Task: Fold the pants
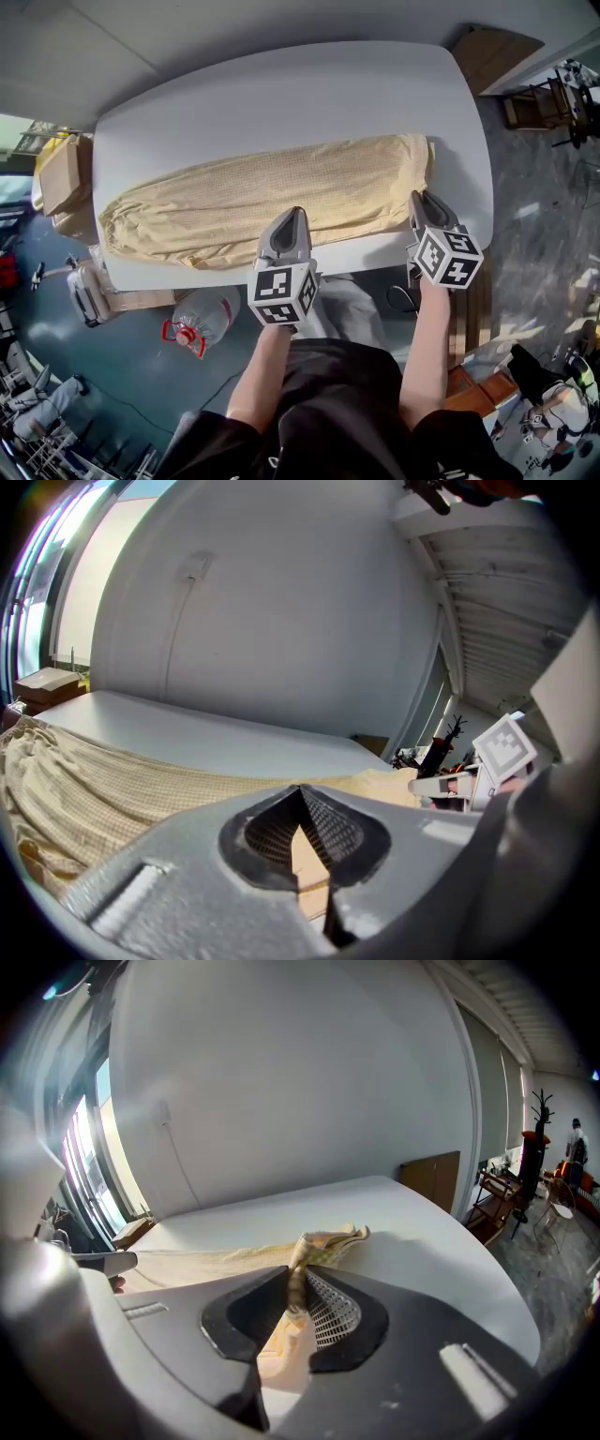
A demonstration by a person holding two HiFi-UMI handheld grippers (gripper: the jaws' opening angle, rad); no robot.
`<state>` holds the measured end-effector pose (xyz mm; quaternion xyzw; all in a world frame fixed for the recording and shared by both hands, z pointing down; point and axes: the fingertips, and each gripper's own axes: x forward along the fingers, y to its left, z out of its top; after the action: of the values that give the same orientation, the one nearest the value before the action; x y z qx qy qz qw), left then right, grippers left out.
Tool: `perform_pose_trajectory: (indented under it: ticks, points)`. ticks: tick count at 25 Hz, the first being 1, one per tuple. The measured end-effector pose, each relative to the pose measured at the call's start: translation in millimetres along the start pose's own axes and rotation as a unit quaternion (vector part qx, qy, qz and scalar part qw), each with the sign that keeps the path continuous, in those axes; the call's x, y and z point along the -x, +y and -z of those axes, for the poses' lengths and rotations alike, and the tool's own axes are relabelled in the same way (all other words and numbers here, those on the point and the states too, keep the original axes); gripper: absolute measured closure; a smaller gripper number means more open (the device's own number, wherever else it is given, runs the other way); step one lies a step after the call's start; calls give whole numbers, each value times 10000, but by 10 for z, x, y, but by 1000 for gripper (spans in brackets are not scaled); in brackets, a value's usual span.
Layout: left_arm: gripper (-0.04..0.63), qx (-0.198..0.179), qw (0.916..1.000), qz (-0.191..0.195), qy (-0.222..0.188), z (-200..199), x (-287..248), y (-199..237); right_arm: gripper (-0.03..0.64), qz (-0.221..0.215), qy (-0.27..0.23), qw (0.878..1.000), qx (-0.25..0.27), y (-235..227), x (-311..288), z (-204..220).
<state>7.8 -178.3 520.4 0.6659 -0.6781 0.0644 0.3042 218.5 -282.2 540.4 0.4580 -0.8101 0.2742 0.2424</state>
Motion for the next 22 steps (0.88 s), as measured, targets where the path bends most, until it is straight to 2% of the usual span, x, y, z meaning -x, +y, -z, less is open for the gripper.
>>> perform_pose_trajectory:
  ticks: [10,15,22]
  points:
    - [592,277,9982,-393,-350,-228,508,816,555,-282,-110,9980,563,914,-141,-274]
    - [592,484,9951,-674,-529,-331,794,1257,555,-455,-158,9957,797,1382,-207,-385]
    - [592,585,9904,-902,-873,-548,1146,1724,555,-826,-158,9888,1233,2176,-335,-470]
